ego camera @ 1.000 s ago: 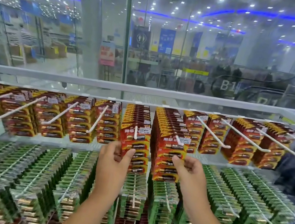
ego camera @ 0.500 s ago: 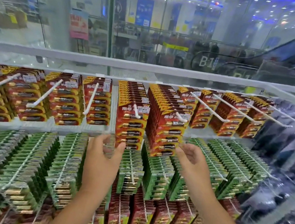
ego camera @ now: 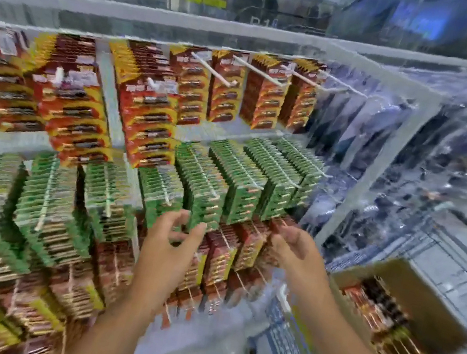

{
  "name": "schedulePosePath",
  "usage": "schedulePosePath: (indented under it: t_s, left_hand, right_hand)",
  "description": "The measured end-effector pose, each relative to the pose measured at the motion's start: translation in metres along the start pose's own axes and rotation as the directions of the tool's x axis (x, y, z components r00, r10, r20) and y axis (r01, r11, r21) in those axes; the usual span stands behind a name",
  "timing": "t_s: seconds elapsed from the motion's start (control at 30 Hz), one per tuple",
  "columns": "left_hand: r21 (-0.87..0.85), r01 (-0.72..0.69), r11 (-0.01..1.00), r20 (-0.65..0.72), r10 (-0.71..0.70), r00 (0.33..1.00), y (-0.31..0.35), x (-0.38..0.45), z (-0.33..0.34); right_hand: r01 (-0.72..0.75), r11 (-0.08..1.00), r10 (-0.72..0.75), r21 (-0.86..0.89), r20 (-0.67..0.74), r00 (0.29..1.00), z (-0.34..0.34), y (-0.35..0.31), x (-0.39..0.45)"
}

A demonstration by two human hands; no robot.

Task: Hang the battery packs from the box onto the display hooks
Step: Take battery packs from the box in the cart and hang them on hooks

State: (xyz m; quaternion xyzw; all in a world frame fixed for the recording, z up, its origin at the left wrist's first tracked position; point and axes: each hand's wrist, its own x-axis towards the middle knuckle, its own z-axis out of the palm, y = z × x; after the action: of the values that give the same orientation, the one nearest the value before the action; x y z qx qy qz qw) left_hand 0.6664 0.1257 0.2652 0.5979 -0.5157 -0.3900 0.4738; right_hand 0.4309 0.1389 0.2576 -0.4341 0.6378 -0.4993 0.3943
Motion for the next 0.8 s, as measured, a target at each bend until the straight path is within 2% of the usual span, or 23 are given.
schedulePosePath:
  t_s: [0.1, 0.2, 0.43, 0.6, 0.8]
  left_hand:
    - [0.011, 0.026, 1.000, 0.077, -0.027, 0.997, 0.005, -0.024, 0.067]
    - [0.039, 0.051, 0.998, 0.149, -0.057, 0.987, 0.011, -0.057, 0.144]
    - [0.099, 0.091, 0.991, 0.201, -0.109, 0.973, 0.019, -0.133, 0.308]
    - [0.126, 0.160, 0.979, 0.270, -0.189, 0.944, 0.013, -0.151, 0.380]
    - [0.158, 0.225, 0.961, 0.312, -0.265, 0.913, 0.006, -0.119, 0.450]
  right_hand:
    - [-0.022, 0.998, 0.028, 0.059, -0.103, 0.994, -0.070, 0.030, -0.009]
    - [-0.041, 0.996, 0.052, 0.081, -0.133, 0.990, -0.149, 0.056, -0.022]
    - [-0.106, 0.993, 0.099, -0.041, -0.155, 0.983, -0.324, 0.116, -0.029]
    - [-0.168, 0.982, 0.155, -0.085, -0.142, 0.978, -0.395, 0.143, -0.015]
    - [-0.248, 0.948, 0.222, -0.201, -0.143, 0.964, -0.436, 0.174, 0.018]
